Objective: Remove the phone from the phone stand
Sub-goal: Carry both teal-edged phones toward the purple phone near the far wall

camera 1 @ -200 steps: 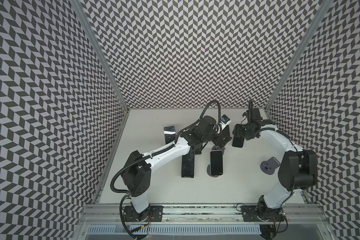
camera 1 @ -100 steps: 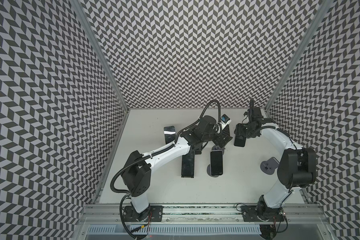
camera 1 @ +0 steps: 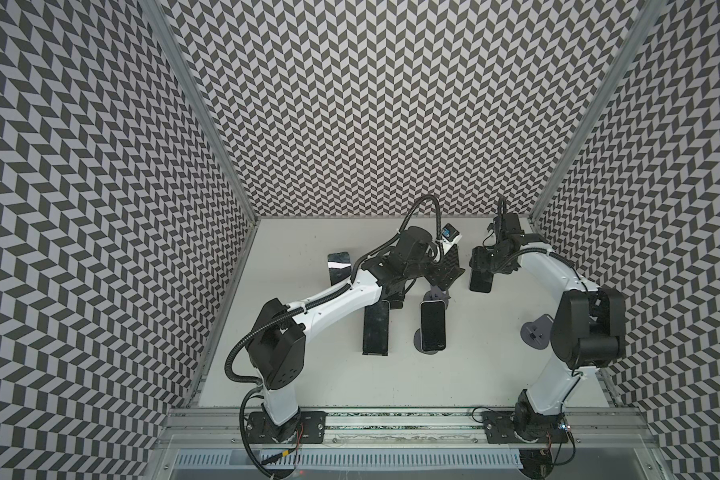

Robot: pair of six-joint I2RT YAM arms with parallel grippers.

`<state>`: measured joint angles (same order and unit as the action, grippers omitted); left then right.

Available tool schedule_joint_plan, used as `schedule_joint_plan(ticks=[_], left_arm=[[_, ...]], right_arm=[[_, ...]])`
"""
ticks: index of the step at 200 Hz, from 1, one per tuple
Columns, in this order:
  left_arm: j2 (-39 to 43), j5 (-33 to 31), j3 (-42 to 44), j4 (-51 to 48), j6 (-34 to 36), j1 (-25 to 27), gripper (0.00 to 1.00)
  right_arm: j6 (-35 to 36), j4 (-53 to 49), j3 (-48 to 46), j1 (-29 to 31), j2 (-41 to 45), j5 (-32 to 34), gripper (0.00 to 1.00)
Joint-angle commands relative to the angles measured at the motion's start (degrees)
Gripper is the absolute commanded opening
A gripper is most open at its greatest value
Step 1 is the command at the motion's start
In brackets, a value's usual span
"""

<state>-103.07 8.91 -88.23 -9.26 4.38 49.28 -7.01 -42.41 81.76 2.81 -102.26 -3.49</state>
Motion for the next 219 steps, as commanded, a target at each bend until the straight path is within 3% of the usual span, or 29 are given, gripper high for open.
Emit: schedule_joint_plan(ticks=[1,86,219], left_arm=[[-0.9,1.2,-1.9,-0.8,-0.4,-0.3,0.99],[-3.5,8.0,-4.1,0.3,-3.6,-4.8,0.98],[-1.5,10.9,-0.7,2.7,2.7,-5.6,0.98]], right_arm=[[0.5,0.9,2.3,-0.4,-0.8,1.1,0.47],[0.9,-0.4,3.2,-1.2,-3.1,2.5,0.47],[-0.8,-3.4,9.4,-1.7,-10.1,1.6,0.46]])
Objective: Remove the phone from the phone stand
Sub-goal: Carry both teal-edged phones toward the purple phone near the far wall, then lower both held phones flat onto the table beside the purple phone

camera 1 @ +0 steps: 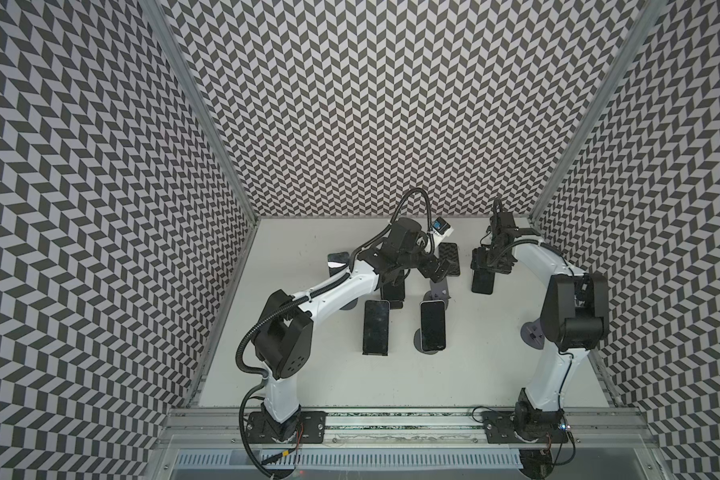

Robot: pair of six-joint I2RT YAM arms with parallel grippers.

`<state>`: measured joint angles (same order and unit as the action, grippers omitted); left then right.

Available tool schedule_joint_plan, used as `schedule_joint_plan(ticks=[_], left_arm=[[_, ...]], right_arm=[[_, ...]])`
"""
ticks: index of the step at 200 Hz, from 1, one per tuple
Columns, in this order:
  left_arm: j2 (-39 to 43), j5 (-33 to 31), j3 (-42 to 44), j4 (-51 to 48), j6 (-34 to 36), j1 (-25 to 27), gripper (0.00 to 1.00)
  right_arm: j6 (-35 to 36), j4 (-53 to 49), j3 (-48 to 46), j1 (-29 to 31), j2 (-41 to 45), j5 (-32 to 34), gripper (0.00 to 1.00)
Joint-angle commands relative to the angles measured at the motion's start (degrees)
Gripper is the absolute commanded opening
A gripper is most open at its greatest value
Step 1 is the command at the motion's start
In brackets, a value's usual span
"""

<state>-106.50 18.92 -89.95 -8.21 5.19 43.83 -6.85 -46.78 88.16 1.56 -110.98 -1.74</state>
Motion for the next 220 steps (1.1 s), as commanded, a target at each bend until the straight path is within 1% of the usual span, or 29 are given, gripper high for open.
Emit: schedule_joint_plan(ticks=[1,32,50,77,109,127,153,183,220], left_arm=[[2.0,0.9,1.0,1.6,1.9,-0.2,0.98],[4.0,0.5,3.7,2.6,2.7,-0.4,0.98],[4.8,-0.3,4.5,2.4,3.3,-0.5,0.98],[5.2,0.1,4.0,2.3,2.3,-1.0,0.98],[5.3,0.3,3.4,1.9,1.9,-1.4,0.98],[5.2,0.5,3.0,1.7,1.8,-1.6,0.98],[5.2,0.8,2.5,1.2,1.6,-2.6,0.98],[5.2,1.7,2.8,1.8,-0.3,-4.9,0.98],[5.9,1.4,3.9,2.0,-0.5,-5.7,0.98]], right_arm=[[-1.0,1.0,3.1,-0.4,-1.5,-0.2,0.46],[-1.7,1.2,6.3,-0.4,-4.4,-0.9,0.47],[-1.3,0.1,9.2,-0.5,-6.7,-0.1,0.47],[-0.5,-1.3,13.3,-0.5,-9.5,1.4,0.47],[-0.6,-3.1,18.5,-0.5,-13.8,0.0,0.48],[-1.1,-4.4,22.0,-0.5,-16.5,1.0,0.49],[-1.3,-5.7,26.0,-0.5,-18.9,1.3,0.49],[-1.2,-7.6,30.3,-0.5,-21.6,1.3,0.50],[-1.3,-8.1,31.6,-0.5,-22.9,1.9,0.51]])
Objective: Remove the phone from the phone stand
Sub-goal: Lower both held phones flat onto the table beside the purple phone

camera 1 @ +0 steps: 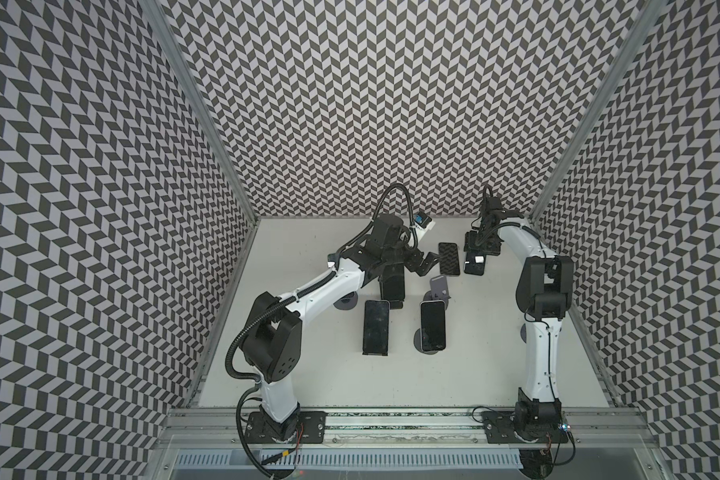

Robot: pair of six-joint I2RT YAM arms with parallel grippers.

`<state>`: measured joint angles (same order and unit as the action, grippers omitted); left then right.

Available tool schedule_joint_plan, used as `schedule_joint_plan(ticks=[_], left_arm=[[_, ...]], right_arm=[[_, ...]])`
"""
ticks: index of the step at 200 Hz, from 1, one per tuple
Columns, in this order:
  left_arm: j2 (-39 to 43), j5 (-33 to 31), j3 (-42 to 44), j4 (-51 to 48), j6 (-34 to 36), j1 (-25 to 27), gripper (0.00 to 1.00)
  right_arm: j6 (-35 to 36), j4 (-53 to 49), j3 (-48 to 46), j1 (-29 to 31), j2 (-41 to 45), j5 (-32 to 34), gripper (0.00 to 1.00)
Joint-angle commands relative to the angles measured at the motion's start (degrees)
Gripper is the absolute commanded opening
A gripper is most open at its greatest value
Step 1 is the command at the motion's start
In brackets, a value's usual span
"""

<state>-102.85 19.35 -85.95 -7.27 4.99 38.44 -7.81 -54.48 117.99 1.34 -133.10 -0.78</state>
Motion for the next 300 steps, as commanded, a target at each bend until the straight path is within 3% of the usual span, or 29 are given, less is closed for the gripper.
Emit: schedule_joint_plan(ticks=[1,127,300], left_arm=[[2.3,1.0,-0.1,1.1,-0.3,-0.3,0.98],[2.4,4.4,-0.7,2.4,-3.3,-0.4,0.97],[2.8,4.6,0.8,3.3,-4.5,-0.5,0.96]], right_arm=[[-0.3,-0.4,1.9,-0.3,-0.8,1.0,0.51],[1.5,-0.5,4.2,-0.3,-4.1,2.8,0.53],[1.2,2.1,3.0,-0.1,-6.9,-2.4,0.54]])
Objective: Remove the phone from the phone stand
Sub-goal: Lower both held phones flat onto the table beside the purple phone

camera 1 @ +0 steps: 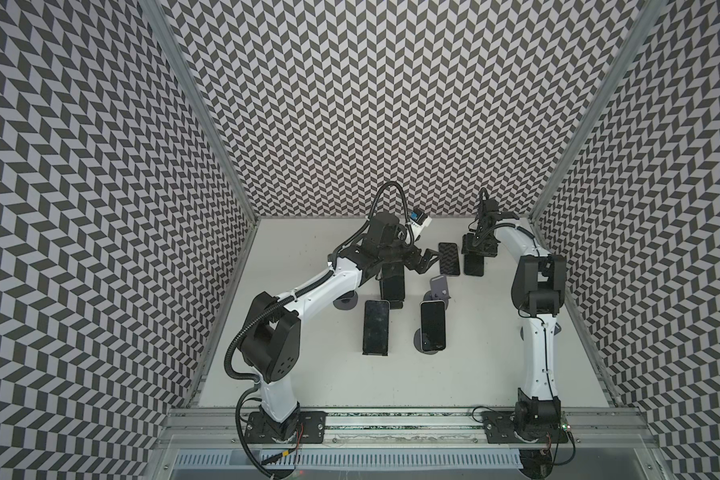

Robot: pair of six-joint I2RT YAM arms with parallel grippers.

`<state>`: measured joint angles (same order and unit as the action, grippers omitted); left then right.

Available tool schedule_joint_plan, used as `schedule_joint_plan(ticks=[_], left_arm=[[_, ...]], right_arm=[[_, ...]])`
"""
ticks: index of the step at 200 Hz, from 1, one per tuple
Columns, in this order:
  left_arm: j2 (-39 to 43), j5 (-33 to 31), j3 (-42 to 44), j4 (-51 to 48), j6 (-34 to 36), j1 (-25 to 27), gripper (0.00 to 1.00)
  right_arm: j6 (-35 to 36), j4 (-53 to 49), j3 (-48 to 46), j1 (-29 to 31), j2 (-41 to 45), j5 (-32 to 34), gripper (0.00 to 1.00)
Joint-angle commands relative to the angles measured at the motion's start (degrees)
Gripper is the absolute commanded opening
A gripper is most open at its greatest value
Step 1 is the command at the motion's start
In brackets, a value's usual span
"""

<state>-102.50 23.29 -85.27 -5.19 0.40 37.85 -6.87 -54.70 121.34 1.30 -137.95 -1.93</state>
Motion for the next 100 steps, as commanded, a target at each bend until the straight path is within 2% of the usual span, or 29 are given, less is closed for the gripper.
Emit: schedule_joint_plan(ticks=[1,100], left_arm=[[2.4,0.7,0.1,1.2,0.1,0.1,0.96],[2.4,1.9,1.1,2.4,-1.6,0.0,0.96]], right_arm=[[0.2,2.3,-0.3,-0.1,-2.1,-1.3,0.54],[0.5,3.5,-3.5,0.2,-2.0,-0.3,0.54]])
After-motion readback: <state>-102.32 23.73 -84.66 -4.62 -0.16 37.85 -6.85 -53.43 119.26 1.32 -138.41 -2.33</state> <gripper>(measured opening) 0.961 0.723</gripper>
